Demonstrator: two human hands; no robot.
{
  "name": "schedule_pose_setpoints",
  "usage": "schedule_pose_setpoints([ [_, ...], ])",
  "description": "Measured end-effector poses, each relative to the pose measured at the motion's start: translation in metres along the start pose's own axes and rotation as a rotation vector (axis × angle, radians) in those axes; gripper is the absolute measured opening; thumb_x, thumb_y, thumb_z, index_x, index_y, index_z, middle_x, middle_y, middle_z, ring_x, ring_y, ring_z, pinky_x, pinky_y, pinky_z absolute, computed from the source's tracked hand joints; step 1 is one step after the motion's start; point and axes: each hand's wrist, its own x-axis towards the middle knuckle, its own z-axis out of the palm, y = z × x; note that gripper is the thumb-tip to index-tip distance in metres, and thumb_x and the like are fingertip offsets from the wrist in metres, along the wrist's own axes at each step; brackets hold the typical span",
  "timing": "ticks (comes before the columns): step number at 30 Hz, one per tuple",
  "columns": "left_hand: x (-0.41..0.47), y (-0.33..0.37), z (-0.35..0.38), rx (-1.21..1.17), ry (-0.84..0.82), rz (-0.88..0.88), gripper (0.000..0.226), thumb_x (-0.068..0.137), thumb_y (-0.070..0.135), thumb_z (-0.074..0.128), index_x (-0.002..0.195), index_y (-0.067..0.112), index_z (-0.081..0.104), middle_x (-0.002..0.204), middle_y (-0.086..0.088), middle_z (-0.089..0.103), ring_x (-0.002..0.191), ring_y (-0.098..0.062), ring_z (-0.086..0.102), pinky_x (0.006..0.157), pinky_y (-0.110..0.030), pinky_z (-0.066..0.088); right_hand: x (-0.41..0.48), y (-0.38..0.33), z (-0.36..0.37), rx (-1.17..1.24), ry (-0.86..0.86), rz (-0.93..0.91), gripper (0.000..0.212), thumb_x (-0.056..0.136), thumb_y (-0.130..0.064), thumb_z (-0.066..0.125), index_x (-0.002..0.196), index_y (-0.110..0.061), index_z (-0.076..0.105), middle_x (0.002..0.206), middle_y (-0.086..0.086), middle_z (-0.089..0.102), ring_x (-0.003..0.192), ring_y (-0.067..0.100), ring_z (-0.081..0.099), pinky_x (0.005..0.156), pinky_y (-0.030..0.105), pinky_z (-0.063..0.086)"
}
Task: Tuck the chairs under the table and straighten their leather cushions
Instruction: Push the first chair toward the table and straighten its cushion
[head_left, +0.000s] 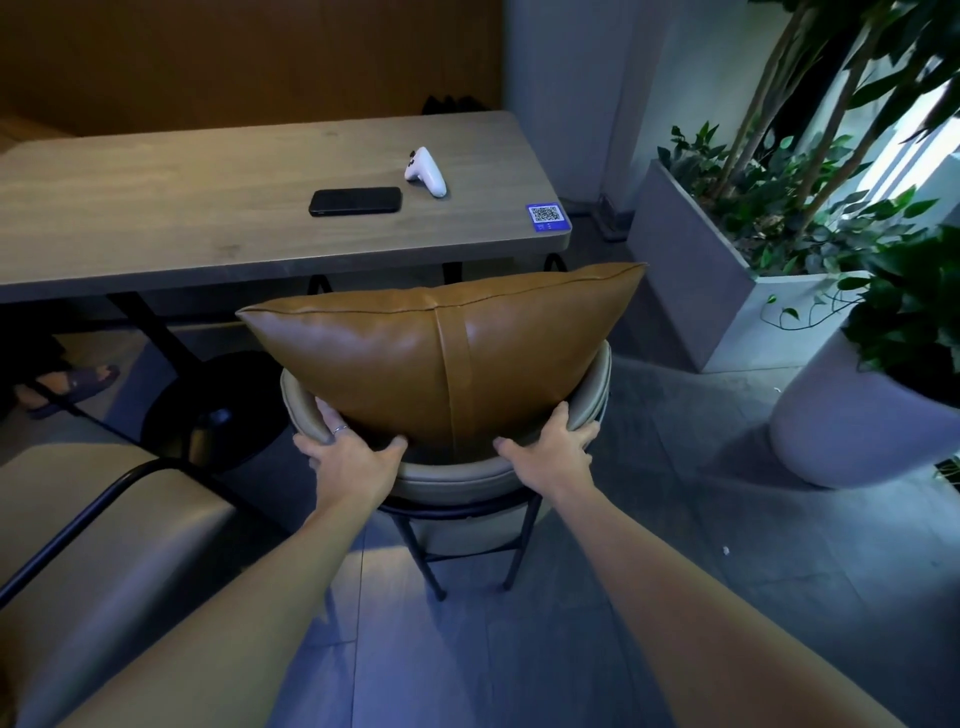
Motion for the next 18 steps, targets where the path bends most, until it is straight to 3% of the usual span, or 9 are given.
schedule_pose_setpoints([
  [3, -0.006, 0.003, -0.002, 0.059, 0.011, -0.010, 0.111, 0.084, 0.057, 0.064, 0.159, 0.016, -0.006, 0.161, -0.023, -0.015, 0.142, -0.051, 0.023, 0.107, -0.053, 0.037, 0.000, -0.002, -0.002, -0.014, -0.010, 0.014, 0.111, 0.090, -0.054, 0.069, 0.164, -0.021, -0.007, 0.167, 0.022, -0.017, 0.151, 0.056, 0.012, 0.117, 0.053, 0.032],
  [5, -0.012, 0.007, -0.005, 0.127, 0.056, -0.018, 0.111, 0.084, 0.058, 0.064, 0.159, 0.017, -0.006, 0.163, -0.021, -0.016, 0.147, -0.048, 0.009, 0.109, -0.059, 0.032, 0.000, -0.002, -0.004, -0.005, -0.023, 0.022, 0.111, 0.088, -0.057, 0.071, 0.163, -0.022, -0.003, 0.167, 0.021, -0.012, 0.150, 0.054, 0.020, 0.116, 0.053, 0.037],
  [8, -0.023, 0.012, -0.008, 0.187, 0.124, 0.002, 0.111, 0.084, 0.056, 0.064, 0.159, 0.013, -0.004, 0.165, -0.016, -0.012, 0.148, -0.045, 0.007, 0.110, -0.064, 0.030, -0.001, 0.000, -0.014, 0.030, -0.039, 0.014, 0.105, 0.089, -0.056, 0.070, 0.163, -0.024, 0.003, 0.169, 0.020, -0.005, 0.146, 0.049, 0.033, 0.113, 0.052, 0.041],
  [13, -0.044, 0.029, -0.017, 0.065, 0.255, -0.016, 0.102, 0.084, 0.042, 0.069, 0.158, 0.011, 0.005, 0.165, -0.017, -0.001, 0.149, -0.040, 0.013, 0.109, -0.064, 0.031, -0.002, -0.003, -0.042, 0.061, 0.024, -0.017, 0.106, 0.093, -0.047, 0.068, 0.162, -0.033, -0.012, 0.171, 0.021, 0.002, 0.142, 0.048, 0.040, 0.108, 0.051, 0.042],
  [16, -0.050, 0.049, -0.031, 0.042, 0.386, 0.058, 0.104, 0.084, 0.029, 0.069, 0.158, 0.020, -0.003, 0.165, -0.018, -0.003, 0.150, -0.038, 0.009, 0.114, -0.062, 0.024, 0.002, -0.011, -0.065, 0.071, 0.060, -0.064, 0.110, 0.093, -0.036, 0.071, 0.161, -0.035, -0.015, 0.171, 0.021, 0.004, 0.142, 0.049, 0.040, 0.110, 0.053, 0.040],
  [18, -0.054, 0.066, -0.039, 0.134, 0.464, 0.197, 0.110, 0.080, 0.024, 0.071, 0.157, 0.032, -0.007, 0.165, -0.018, -0.005, 0.151, -0.040, 0.005, 0.116, -0.062, 0.018, 0.006, -0.014, -0.078, 0.079, 0.045, -0.062, 0.113, 0.092, -0.028, 0.072, 0.161, -0.036, -0.017, 0.171, 0.021, 0.003, 0.142, 0.049, 0.040, 0.109, 0.053, 0.041],
])
